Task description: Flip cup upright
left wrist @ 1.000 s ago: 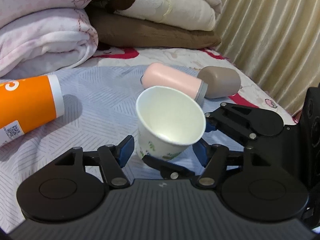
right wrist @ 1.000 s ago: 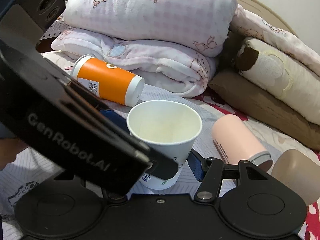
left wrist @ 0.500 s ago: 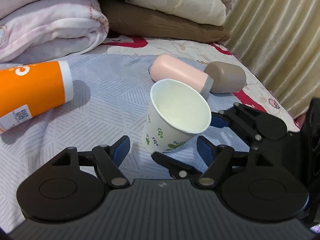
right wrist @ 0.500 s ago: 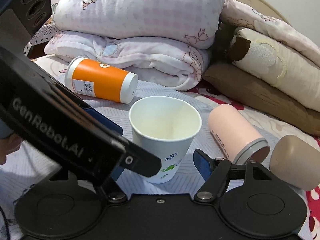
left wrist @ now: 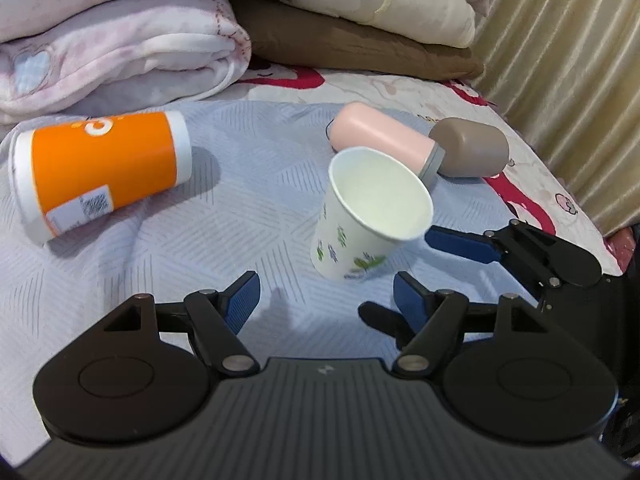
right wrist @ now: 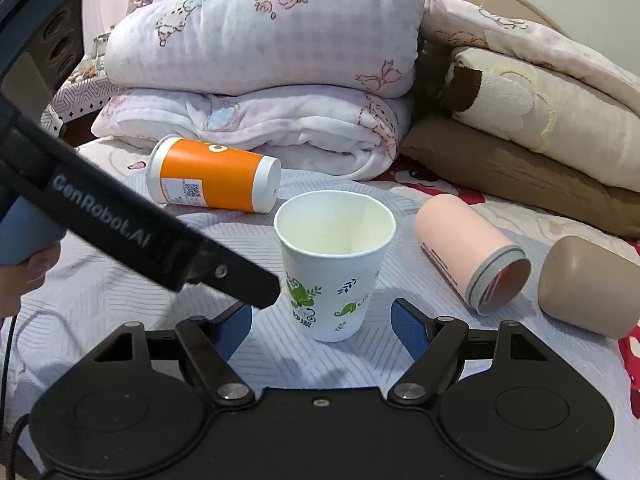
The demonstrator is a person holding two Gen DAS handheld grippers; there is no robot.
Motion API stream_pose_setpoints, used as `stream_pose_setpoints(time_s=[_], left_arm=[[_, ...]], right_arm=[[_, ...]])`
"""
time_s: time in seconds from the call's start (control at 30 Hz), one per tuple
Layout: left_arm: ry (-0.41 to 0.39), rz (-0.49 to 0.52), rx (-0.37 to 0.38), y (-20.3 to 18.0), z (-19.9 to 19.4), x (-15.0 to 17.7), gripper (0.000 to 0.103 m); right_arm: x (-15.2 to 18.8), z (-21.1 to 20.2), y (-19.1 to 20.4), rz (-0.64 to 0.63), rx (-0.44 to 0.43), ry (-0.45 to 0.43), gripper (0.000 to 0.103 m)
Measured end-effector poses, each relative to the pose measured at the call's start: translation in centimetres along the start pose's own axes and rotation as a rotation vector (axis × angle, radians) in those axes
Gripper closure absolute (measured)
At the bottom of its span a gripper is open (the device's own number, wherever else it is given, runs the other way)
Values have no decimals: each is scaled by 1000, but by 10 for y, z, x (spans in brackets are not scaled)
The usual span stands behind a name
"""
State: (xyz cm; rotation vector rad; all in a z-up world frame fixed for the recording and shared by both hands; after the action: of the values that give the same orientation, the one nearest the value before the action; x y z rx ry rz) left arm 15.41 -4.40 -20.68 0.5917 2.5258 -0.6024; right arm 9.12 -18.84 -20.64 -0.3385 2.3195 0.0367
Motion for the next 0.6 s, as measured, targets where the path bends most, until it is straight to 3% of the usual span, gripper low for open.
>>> stream_pose_setpoints(time_s=[0.07,0.2,0.6], left_arm=[[7,-30,-18,-3,-7,4,27],[-5,-76,-133,-12,-28,8,22],[-103,-192,-272,-38,-135,16,4]], right_arm=[[2,-6,-2,22,2,2,23],[7,-25,-5,88,12,20,23],[-9,-124,-9,131,57,-19,21]])
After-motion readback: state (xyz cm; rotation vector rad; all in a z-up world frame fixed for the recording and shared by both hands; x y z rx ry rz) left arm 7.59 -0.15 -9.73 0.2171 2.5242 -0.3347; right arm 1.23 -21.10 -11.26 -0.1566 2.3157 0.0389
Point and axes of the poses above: each gripper's, at about its wrist camera, not at the fingertips, and z roughly the way its jaws point, y to its left, x to its underside, the point moved 2 cm from there along z, roughly the way its jaws point, and after that the axes turned 8 degrees about y, right-handed, at the moved point
